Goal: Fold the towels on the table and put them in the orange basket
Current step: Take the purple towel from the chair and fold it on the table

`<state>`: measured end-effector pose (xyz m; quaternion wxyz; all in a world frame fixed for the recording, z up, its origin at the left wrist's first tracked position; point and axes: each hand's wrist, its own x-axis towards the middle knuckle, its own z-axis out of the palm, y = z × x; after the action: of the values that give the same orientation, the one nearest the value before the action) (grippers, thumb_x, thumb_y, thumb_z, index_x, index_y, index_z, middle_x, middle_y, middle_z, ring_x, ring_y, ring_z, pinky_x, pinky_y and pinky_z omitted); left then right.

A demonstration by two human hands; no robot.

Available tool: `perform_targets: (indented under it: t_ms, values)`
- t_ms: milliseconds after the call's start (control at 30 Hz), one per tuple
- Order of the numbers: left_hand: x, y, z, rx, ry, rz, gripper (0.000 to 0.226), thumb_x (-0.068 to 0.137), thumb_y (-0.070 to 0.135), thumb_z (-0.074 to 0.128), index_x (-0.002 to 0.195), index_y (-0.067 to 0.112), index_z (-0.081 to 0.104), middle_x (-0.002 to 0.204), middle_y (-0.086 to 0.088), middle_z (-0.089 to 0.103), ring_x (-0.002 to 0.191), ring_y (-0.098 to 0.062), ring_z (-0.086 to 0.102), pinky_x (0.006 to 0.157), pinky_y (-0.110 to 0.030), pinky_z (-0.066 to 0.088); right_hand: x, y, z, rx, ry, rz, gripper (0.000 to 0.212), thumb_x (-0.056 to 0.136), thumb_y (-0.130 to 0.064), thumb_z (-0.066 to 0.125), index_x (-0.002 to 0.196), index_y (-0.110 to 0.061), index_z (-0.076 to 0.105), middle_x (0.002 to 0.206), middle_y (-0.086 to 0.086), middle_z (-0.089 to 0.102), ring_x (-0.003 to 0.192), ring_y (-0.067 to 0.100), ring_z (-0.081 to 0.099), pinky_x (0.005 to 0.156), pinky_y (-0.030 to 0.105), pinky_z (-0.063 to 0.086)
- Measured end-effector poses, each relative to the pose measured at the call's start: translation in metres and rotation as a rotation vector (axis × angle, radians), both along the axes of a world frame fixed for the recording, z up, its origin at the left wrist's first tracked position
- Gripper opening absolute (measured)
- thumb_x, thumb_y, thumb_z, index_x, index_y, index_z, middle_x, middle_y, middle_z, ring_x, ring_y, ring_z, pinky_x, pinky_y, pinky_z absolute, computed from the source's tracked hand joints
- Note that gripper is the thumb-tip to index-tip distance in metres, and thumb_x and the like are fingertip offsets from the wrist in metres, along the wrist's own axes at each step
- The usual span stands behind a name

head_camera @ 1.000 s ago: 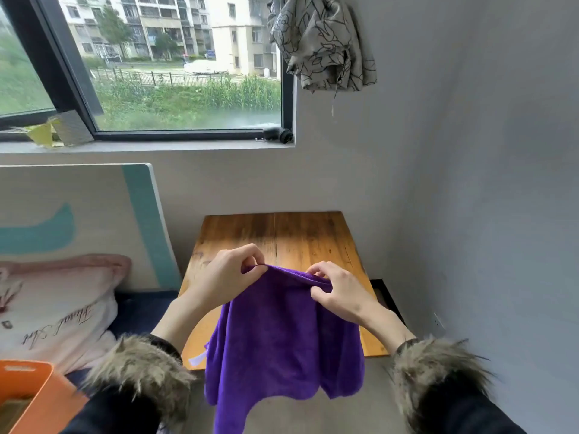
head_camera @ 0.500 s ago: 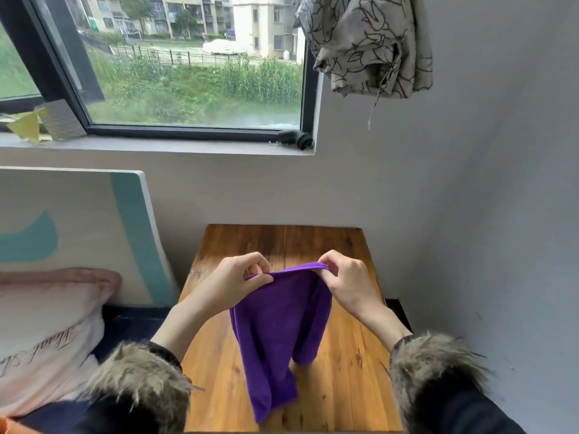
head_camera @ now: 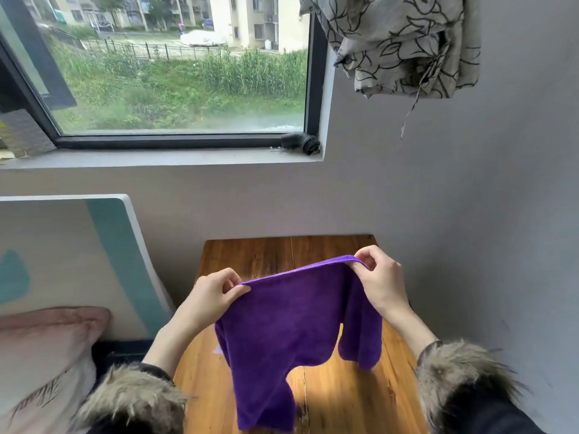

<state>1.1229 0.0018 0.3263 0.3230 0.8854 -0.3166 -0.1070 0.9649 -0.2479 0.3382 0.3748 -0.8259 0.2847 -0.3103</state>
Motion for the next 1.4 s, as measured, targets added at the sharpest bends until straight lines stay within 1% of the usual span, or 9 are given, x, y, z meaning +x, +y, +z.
perform_targets:
  t_ms: [100,200,400,500,700,800,1033,1233,1400]
  values:
    - [0.008,0.003,-0.005,0.024,-0.009,0.050,0.022,0.085,0.040,0.063,0.070,0.025,0.062,0.062,0.009,0.059,0.061,-0.010,0.055,0.054,-0.023,0.041,0.006,-0.013,-0.002,0.018,0.030,-0.071,0.018,0.080,-0.024,0.071,0.068,-0.023,0.057,0.055,-0.009,0.049,0.056,0.006,0.048,0.054,0.013,0.035]
    - [0.011,0.008,-0.006,0.018,-0.013,0.040,0.014,0.087,0.029,0.064,0.074,0.027,0.061,0.062,0.014,0.057,0.060,-0.004,0.051,0.055,-0.013,0.036,0.008,-0.024,-0.004,0.037,0.077,-0.090,0.013,0.083,-0.025,0.069,0.073,-0.019,0.063,0.055,-0.009,0.049,0.058,0.011,0.047,0.058,0.025,0.033]
    - [0.011,0.006,-0.001,0.033,0.037,0.047,0.015,0.087,0.025,0.065,0.074,0.031,0.061,0.074,0.010,0.064,0.068,-0.005,0.057,0.059,-0.013,0.039,-0.001,-0.038,-0.007,0.113,0.250,-0.001,0.012,0.087,-0.016,0.062,0.091,-0.013,0.072,0.086,0.000,0.065,0.085,0.016,0.057,0.075,0.024,0.039]
    - [0.010,0.006,0.002,0.078,0.127,0.000,0.013,0.086,0.030,0.064,0.073,0.032,0.063,0.076,0.008,0.068,0.072,-0.007,0.061,0.059,-0.016,0.042,-0.009,-0.046,-0.005,0.130,0.355,-0.002,0.008,0.082,-0.022,0.068,0.078,-0.016,0.073,0.077,0.001,0.068,0.083,0.020,0.061,0.071,0.024,0.039]
    - [0.017,-0.001,0.005,0.047,0.118,-0.047,0.021,0.082,0.026,0.066,0.063,0.034,0.062,0.053,0.011,0.062,0.051,0.003,0.053,0.051,-0.009,0.038,-0.014,-0.063,-0.001,0.075,0.549,-0.027,0.025,0.075,-0.039,0.072,0.055,-0.027,0.063,0.069,-0.006,0.066,0.085,0.021,0.062,0.073,0.027,0.045]
    - [0.028,-0.009,-0.001,0.123,0.086,-0.067,0.021,0.082,0.028,0.064,0.064,0.037,0.058,0.051,0.011,0.055,0.050,-0.001,0.050,0.056,-0.018,0.040,-0.005,-0.065,-0.005,0.056,0.650,-0.052,0.030,0.073,-0.049,0.071,0.054,-0.027,0.062,0.072,-0.007,0.065,0.086,0.021,0.060,0.069,0.027,0.043]
    - [0.062,-0.040,-0.058,0.309,-0.161,-0.011,0.014,0.089,0.043,0.055,0.094,0.031,0.062,0.085,0.009,0.065,0.082,-0.015,0.057,0.069,-0.029,0.043,0.037,-0.080,-0.051,-0.009,0.742,-0.058,0.016,0.084,-0.039,0.063,0.084,-0.024,0.068,0.100,0.007,0.069,0.099,0.031,0.060,0.075,0.029,0.042]
    - [0.102,-0.080,-0.122,0.328,-0.119,0.036,0.014,0.090,0.031,0.057,0.097,0.023,0.066,0.090,0.006,0.069,0.093,-0.020,0.060,0.071,-0.030,0.043,0.087,-0.118,-0.126,-0.070,0.755,-0.008,0.017,0.091,-0.026,0.054,0.095,-0.018,0.068,0.103,0.012,0.069,0.101,0.033,0.060,0.084,0.034,0.042]
    - [0.124,-0.115,-0.176,0.253,-0.112,0.128,0.023,0.089,0.010,0.055,0.110,0.012,0.064,0.104,-0.012,0.061,0.100,-0.033,0.055,0.087,-0.046,0.045,0.128,-0.138,-0.186,-0.182,0.727,0.014,0.026,0.094,-0.022,0.049,0.114,-0.017,0.063,0.118,0.009,0.061,0.114,0.030,0.050,0.093,0.039,0.034]
